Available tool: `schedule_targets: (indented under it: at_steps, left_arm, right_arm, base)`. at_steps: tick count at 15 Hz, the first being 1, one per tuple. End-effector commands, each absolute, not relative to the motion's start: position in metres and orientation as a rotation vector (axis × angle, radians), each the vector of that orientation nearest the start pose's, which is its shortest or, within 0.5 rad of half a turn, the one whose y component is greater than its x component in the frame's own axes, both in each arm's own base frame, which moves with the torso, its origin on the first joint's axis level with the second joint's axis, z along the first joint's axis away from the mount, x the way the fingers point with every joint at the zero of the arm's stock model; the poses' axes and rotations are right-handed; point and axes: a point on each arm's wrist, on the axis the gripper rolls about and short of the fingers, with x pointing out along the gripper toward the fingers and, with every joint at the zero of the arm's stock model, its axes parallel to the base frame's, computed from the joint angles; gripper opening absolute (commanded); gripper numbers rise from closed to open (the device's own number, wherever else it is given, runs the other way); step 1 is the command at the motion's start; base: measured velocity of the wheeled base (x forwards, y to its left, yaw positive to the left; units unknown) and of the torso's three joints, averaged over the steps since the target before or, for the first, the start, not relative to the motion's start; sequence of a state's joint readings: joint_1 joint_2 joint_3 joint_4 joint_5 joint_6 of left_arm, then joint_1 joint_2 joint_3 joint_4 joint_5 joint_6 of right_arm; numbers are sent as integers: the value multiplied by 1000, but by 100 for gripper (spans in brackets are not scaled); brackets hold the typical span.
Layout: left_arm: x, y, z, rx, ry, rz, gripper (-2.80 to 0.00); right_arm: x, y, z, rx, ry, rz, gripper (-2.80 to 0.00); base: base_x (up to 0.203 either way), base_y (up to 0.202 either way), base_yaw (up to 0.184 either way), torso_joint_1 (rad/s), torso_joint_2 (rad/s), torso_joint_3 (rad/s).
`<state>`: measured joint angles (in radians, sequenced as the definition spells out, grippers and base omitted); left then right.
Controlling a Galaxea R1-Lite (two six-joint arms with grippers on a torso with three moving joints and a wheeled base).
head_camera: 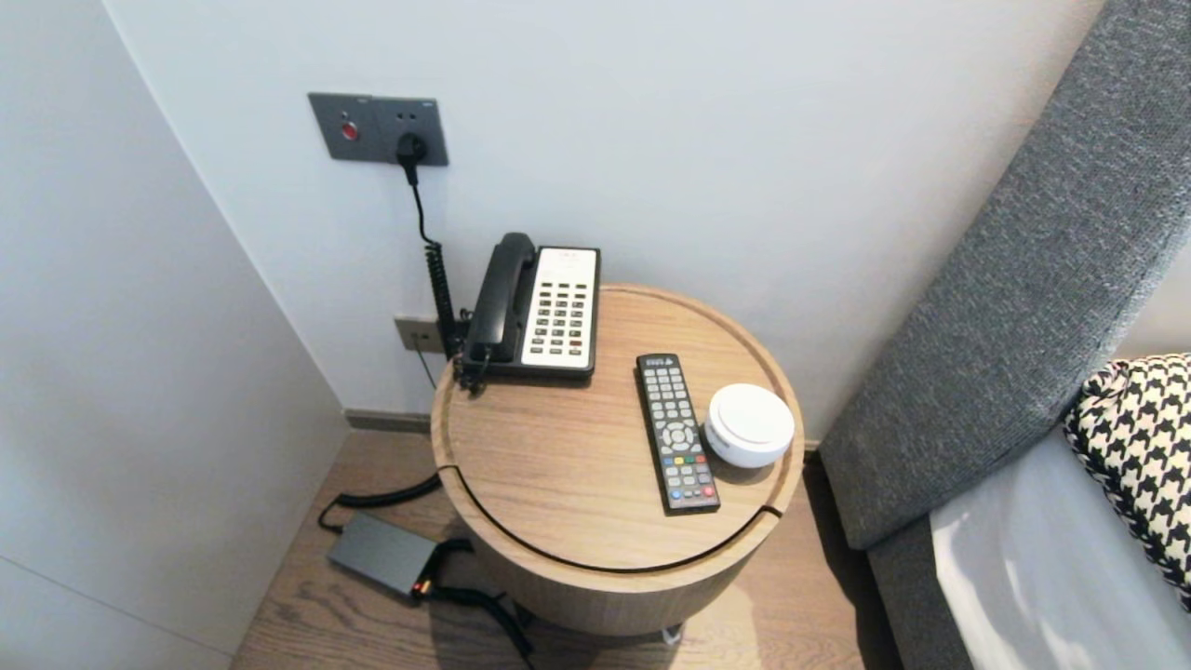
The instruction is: Open the nightstand drawer
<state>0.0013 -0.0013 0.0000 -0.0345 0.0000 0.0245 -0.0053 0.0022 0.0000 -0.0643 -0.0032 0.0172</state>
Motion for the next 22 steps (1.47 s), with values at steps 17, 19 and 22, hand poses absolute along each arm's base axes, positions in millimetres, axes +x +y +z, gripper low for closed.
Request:
schedule_targets:
  at_steps: [17,19,22]
  left_arm:
    - [-22,0,76,25,-25,3,-280]
    - [-22,0,76,25,-25,2,-280]
    - [-22,0,76,25,-25,2,-280]
  right_arm:
    - [23,4,74,-28,541,157,-280]
    - [28,6,72,-50,611,208,-280]
    - [49,14,80,-30,667,237,-280]
  base:
    - [0,0,0,0,0,0]
    - [0,0,0,0,0,0]
    - [0,0,0,0,0,0]
